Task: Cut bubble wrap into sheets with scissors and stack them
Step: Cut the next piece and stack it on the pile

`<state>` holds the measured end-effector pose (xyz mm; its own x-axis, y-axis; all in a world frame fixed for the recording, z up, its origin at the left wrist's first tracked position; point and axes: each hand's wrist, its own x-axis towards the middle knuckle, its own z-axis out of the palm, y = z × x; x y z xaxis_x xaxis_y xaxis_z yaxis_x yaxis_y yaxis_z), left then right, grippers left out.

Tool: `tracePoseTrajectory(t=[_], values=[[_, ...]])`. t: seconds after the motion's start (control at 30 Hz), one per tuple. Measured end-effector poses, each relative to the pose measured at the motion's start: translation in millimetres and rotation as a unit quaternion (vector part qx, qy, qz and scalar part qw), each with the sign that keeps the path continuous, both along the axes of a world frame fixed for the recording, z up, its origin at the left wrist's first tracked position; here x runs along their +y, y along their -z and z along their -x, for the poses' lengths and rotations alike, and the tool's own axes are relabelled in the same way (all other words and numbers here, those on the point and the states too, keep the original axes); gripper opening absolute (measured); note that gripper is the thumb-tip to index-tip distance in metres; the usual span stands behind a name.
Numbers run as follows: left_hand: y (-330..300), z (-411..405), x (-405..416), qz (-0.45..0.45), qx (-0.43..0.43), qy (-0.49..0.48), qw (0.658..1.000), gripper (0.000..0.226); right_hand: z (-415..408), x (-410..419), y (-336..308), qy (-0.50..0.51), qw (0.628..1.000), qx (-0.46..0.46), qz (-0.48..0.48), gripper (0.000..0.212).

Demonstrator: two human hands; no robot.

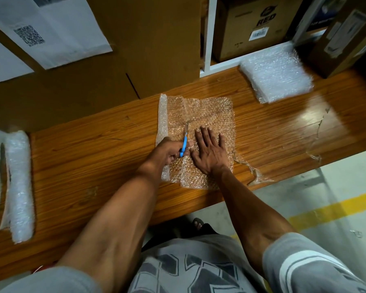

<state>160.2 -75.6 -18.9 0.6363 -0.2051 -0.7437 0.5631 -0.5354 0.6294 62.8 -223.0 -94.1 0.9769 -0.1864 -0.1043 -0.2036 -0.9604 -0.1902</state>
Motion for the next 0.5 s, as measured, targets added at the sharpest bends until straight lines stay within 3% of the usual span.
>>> tracePoseTrajectory(t=[0.37,0.5], values=[[-10,-10,0,-0.004,0.108,0.079,0.991,0.015,3,3,-8,0.032,0.999,-0.001,-0.030,0.082],[-18,-9,-4,0.013,0.133,0.083,0.988,0.024,-2,-2,-16,0.041,0.998,-0.035,-0.030,0.069]])
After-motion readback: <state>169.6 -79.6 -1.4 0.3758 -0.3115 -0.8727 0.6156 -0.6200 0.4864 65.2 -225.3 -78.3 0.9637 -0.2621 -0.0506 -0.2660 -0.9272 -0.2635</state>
